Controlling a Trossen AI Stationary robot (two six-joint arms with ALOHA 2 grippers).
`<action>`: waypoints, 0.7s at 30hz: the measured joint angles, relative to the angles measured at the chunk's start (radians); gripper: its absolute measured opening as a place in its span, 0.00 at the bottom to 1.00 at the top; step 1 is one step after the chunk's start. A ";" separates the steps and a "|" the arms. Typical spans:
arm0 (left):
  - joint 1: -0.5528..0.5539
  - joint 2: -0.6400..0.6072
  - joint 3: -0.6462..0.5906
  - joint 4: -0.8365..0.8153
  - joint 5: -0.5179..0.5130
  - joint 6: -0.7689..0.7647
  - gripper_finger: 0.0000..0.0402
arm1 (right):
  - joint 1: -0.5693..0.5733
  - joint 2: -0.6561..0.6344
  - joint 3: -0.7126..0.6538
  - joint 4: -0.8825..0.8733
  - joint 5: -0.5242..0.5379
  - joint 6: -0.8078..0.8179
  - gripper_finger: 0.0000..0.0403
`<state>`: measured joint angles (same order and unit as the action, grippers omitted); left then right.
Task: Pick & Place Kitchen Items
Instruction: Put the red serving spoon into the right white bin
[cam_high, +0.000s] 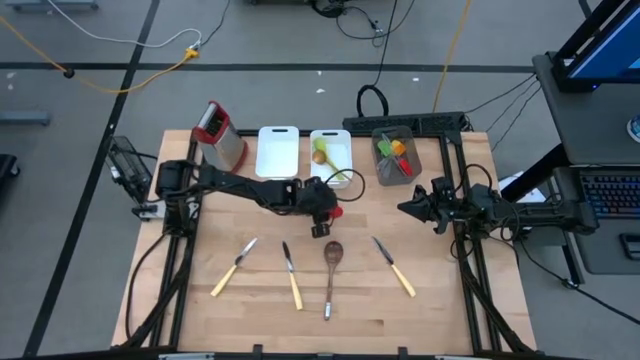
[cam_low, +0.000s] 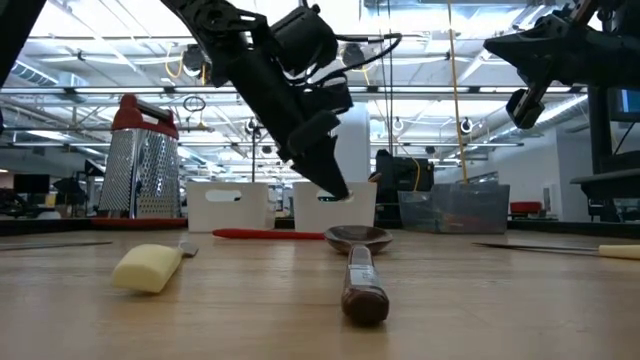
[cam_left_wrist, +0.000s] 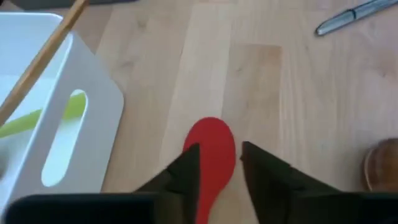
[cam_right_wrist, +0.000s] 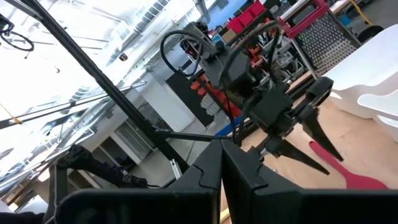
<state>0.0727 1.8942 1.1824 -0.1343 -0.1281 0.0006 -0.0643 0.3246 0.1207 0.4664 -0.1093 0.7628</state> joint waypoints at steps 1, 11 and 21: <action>0.003 0.004 0.000 -0.007 0.000 -0.005 0.37 | 0.000 0.000 0.000 0.000 0.000 0.000 0.00; 0.021 0.062 0.000 -0.074 0.005 -0.081 0.62 | 0.000 0.000 0.000 -0.003 -0.001 0.005 0.00; 0.036 0.139 0.004 -0.017 0.095 -0.010 0.61 | 0.000 0.000 0.000 -0.009 0.001 0.010 0.00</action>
<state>0.1082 2.0329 1.1859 -0.1517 -0.0330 -0.0094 -0.0643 0.3248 0.1207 0.4572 -0.1084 0.7726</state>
